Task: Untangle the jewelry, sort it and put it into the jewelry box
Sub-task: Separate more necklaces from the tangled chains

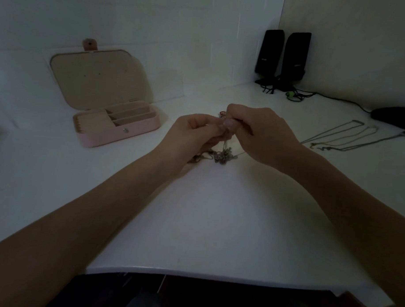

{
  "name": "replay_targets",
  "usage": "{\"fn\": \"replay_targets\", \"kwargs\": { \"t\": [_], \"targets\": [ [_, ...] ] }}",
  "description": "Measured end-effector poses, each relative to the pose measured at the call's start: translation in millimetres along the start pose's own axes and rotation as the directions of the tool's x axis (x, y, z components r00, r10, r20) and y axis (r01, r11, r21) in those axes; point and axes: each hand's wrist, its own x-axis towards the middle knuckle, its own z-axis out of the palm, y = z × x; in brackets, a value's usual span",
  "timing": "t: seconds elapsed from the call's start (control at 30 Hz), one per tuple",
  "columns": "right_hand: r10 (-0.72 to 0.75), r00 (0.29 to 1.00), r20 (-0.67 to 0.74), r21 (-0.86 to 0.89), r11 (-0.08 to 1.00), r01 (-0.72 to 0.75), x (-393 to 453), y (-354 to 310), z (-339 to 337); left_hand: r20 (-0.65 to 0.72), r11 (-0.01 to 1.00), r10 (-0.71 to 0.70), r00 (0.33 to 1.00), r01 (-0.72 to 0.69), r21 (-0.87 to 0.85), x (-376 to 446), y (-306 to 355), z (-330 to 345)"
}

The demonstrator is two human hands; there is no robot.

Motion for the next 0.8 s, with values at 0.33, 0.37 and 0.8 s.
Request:
{"fn": "replay_targets", "kwargs": {
  "t": [0.33,0.37,0.8],
  "targets": [
    [0.038,0.999,0.030,-0.096,0.995,-0.035,-2,-5,-3,-0.021,1.000,0.008,1.000,-0.008,0.022,-1,-2,-4],
    [0.043,0.999,0.024,-0.089,0.995,-0.041,-2,-5,-3,-0.023,1.000,0.013,1.000,-0.012,0.028,-2,-2,-4],
    [0.118,0.989,0.086,0.071,0.990,-0.124,-1,-7,0,0.030,0.955,0.130,0.991,-0.133,0.265,1,-2,-13]
  ]
}}
